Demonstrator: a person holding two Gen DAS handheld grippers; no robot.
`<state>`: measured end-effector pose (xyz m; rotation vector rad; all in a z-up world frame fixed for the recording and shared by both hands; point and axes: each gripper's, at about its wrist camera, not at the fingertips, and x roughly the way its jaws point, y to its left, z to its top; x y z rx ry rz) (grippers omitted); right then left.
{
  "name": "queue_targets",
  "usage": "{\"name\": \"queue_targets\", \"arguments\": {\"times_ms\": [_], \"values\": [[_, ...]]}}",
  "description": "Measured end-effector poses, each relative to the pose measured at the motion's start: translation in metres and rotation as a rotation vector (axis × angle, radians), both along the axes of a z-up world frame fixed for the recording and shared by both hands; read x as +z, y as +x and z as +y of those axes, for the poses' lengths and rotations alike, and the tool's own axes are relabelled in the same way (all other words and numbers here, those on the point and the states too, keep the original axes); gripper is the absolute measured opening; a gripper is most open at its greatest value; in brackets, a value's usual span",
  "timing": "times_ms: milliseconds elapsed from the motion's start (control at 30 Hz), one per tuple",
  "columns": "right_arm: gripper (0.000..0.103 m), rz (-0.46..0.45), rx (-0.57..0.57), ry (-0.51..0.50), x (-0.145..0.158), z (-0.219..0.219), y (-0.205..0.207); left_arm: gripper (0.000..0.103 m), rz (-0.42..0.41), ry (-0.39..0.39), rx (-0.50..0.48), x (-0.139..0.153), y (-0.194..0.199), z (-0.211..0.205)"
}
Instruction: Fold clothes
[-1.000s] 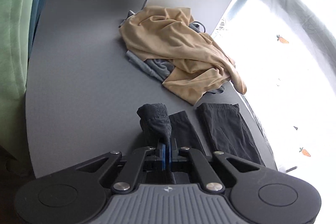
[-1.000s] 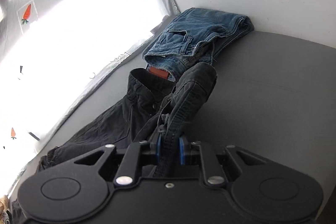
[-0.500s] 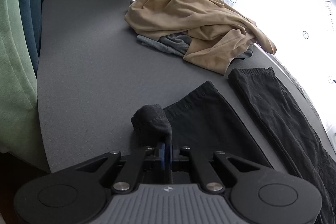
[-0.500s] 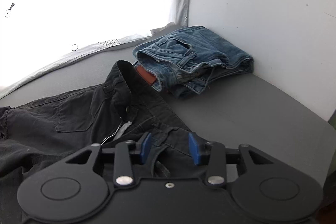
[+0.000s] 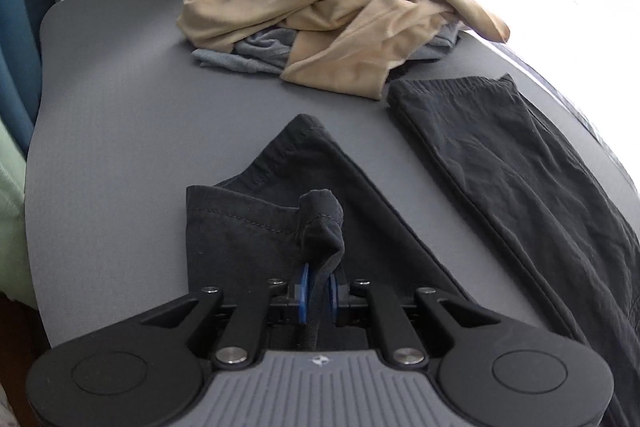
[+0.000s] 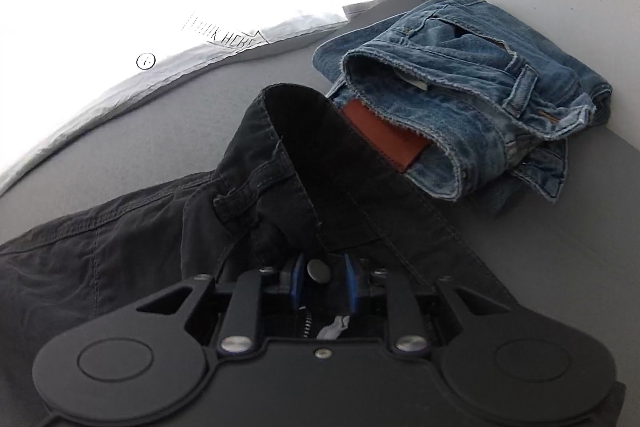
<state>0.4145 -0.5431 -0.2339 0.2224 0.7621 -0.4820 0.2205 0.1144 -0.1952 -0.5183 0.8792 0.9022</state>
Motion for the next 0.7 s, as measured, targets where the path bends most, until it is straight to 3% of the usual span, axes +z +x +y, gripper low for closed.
{"name": "queue_targets", "arguments": {"times_ms": [100,167,233,333,500,600,667,700], "values": [[0.026,0.005,0.007,-0.092,-0.004,0.016,0.001,0.013,0.031,0.008,-0.015,-0.005,0.017,-0.008],[0.008,-0.012,0.003,-0.072,-0.004,0.017,-0.002,0.013,0.043,-0.005,-0.014,-0.008,0.019,-0.009],[0.001,-0.009,-0.018,-0.110,0.000,0.022,-0.004,0.013,0.049,-0.011,-0.010,-0.010,0.019,-0.009],[0.001,0.018,-0.069,-0.250,0.008,0.030,-0.013,0.013,0.041,-0.021,0.002,-0.010,0.017,-0.006],[0.001,0.107,-0.085,-0.343,0.000,0.030,-0.023,0.013,0.021,-0.040,0.020,-0.010,0.012,0.002],[0.010,0.188,-0.021,-0.397,-0.010,0.035,-0.021,0.013,0.005,-0.059,0.030,-0.011,0.009,0.006],[0.036,0.171,-0.025,-0.391,0.001,0.035,-0.030,0.013,-0.016,-0.060,0.033,-0.009,0.005,0.006],[0.044,0.133,-0.046,-0.370,0.009,0.034,-0.041,0.013,-0.025,-0.058,0.033,-0.007,0.002,0.006]]}}
